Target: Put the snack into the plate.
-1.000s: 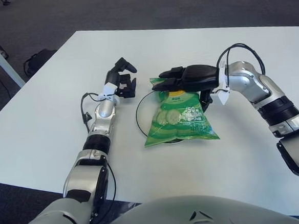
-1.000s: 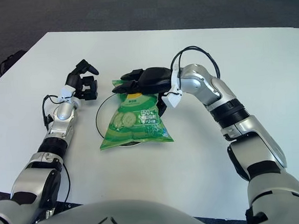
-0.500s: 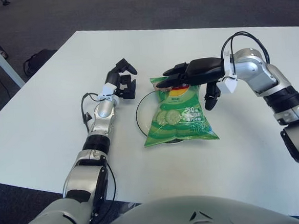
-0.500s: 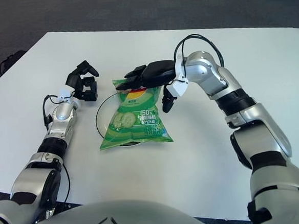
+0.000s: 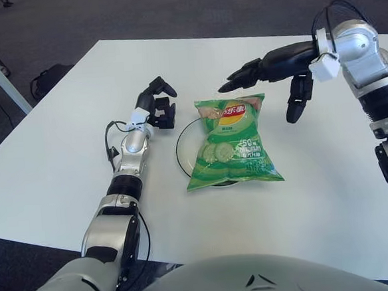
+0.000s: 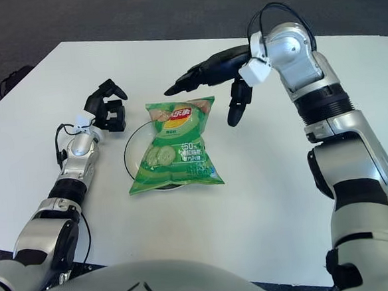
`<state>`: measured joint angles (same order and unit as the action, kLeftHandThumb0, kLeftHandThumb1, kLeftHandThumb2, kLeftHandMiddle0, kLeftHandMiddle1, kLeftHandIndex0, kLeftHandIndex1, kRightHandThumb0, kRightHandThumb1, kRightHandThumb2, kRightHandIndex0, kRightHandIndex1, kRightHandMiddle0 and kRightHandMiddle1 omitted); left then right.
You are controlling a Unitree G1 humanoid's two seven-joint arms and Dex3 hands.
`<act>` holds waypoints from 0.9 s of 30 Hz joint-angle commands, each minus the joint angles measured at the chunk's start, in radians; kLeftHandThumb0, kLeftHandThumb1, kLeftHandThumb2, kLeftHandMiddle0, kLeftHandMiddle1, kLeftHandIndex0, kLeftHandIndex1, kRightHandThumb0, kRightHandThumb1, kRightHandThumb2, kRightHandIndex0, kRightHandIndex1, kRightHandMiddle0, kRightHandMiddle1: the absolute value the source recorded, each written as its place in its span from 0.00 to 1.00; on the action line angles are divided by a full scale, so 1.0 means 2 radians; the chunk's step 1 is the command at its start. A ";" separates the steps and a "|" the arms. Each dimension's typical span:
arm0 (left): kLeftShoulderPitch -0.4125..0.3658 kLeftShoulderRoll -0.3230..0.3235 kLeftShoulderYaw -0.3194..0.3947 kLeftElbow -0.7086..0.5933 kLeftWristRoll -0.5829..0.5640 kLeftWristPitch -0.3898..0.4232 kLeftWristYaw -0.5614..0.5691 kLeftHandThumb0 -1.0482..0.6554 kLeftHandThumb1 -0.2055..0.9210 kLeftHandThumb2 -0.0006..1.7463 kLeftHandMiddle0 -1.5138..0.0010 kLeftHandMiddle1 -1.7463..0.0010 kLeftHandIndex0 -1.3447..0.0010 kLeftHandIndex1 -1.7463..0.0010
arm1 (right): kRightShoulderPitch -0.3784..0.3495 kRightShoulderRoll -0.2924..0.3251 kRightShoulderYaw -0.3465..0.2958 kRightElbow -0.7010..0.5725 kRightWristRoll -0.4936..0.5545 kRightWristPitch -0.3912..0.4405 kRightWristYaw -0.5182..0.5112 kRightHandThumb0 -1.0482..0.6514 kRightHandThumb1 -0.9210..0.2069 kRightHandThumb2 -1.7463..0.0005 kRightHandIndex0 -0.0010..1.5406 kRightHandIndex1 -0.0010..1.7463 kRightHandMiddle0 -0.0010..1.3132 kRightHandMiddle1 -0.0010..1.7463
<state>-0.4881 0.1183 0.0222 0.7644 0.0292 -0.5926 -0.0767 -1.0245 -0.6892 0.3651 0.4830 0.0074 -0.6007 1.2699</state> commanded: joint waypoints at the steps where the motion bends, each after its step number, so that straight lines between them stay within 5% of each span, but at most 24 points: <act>1: 0.062 -0.010 -0.005 0.048 0.006 0.001 0.000 0.33 0.46 0.75 0.22 0.00 0.55 0.00 | -0.017 -0.017 -0.020 0.014 0.011 0.034 0.022 0.03 0.26 0.78 0.00 0.00 0.00 0.00; 12: 0.060 -0.007 -0.004 0.053 0.002 -0.001 -0.009 0.34 0.47 0.75 0.22 0.00 0.55 0.00 | -0.044 -0.028 -0.062 0.045 0.013 0.032 0.035 0.01 0.19 0.82 0.00 0.00 0.00 0.00; 15: 0.057 -0.006 -0.004 0.057 0.002 -0.002 -0.009 0.34 0.47 0.75 0.22 0.00 0.55 0.00 | -0.047 -0.060 -0.057 0.078 -0.073 -0.035 -0.033 0.01 0.17 0.82 0.00 0.00 0.00 0.00; 18: 0.055 -0.005 -0.003 0.061 0.000 -0.001 -0.011 0.34 0.47 0.75 0.22 0.00 0.55 0.00 | -0.046 -0.071 -0.054 0.094 -0.114 -0.052 -0.073 0.00 0.15 0.82 0.00 0.00 0.00 0.00; 27: 0.049 -0.004 0.001 0.069 -0.010 0.004 -0.023 0.34 0.47 0.75 0.21 0.00 0.55 0.00 | 0.042 -0.098 -0.075 0.078 -0.210 -0.011 -0.252 0.03 0.05 0.80 0.00 0.00 0.01 0.00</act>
<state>-0.5067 0.1268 0.0274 0.8106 0.0053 -0.5938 -0.1133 -1.0046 -0.8882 0.2220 0.6437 -0.3661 -0.6479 0.8551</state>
